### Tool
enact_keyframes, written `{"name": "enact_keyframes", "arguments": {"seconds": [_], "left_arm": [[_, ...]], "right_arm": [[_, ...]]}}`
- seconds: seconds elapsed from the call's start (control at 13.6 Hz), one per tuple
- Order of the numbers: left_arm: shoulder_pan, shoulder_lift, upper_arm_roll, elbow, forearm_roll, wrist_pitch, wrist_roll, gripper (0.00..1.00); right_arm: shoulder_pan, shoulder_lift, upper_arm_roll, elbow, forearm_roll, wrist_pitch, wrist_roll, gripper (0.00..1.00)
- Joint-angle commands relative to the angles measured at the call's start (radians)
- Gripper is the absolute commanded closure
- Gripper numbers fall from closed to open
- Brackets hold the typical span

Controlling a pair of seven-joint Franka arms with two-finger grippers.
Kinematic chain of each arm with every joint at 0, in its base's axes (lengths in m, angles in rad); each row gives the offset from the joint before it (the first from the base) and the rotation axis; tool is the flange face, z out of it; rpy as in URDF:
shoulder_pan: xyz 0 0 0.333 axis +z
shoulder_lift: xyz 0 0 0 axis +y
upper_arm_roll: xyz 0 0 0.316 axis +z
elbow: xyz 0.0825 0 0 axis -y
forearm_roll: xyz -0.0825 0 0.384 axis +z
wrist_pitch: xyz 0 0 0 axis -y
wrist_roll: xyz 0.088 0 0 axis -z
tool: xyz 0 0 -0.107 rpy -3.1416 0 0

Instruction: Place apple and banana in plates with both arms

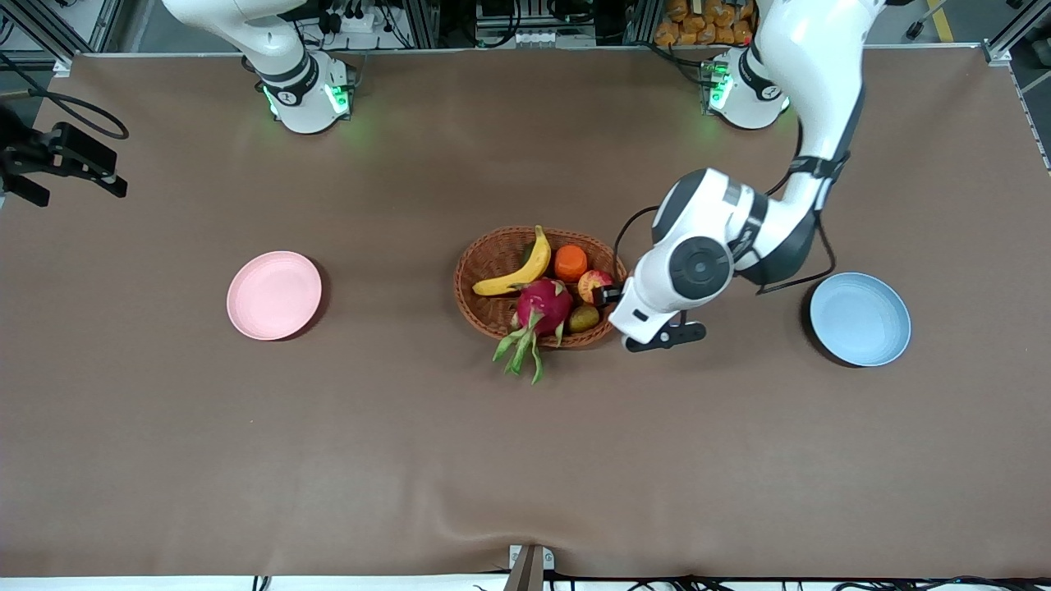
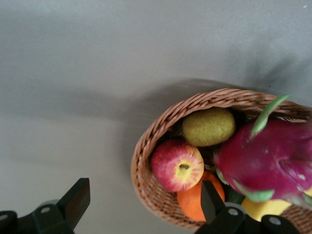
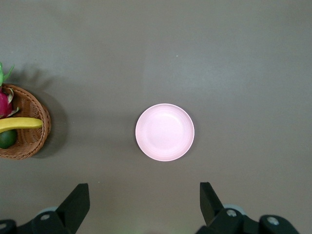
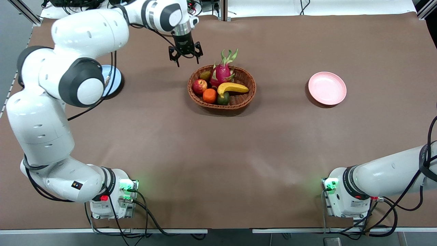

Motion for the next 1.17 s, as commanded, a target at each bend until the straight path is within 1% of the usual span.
{"name": "enact_keyframes", "arguments": {"seconds": [0.0, 0.15, 0.29, 0.44, 0.66, 0.88, 1.1], "left_arm": [[-0.013, 0.040, 0.007, 0.007, -0.041, 0.035, -0.015, 0.00], [-0.023, 0.064, 0.005, 0.010, -0.049, 0.067, -0.018, 0.00], [-0.036, 0.081, 0.007, 0.010, -0.082, 0.093, -0.018, 0.00], [-0.043, 0.103, 0.007, 0.010, -0.084, 0.110, -0.018, 0.00], [-0.065, 0.112, 0.007, 0.008, -0.081, 0.118, -0.018, 0.00], [-0.079, 0.120, 0.008, 0.005, -0.073, 0.118, -0.018, 0.00], [-0.079, 0.121, 0.010, -0.002, -0.072, 0.118, -0.016, 0.00]], "right_arm": [[0.008, 0.017, -0.004, -0.003, 0.007, -0.010, -0.011, 0.00], [0.019, 0.037, -0.002, -0.011, 0.010, -0.018, -0.006, 0.00], [0.037, 0.054, -0.004, -0.011, 0.064, -0.013, 0.003, 0.00], [0.075, 0.097, -0.004, -0.008, 0.105, 0.007, 0.005, 0.00], [0.132, 0.147, -0.004, -0.006, 0.109, 0.051, 0.035, 0.00], [0.195, 0.175, -0.004, -0.006, 0.109, 0.071, 0.175, 0.00], [0.240, 0.187, -0.004, -0.006, 0.109, 0.093, 0.233, 0.00]]}}
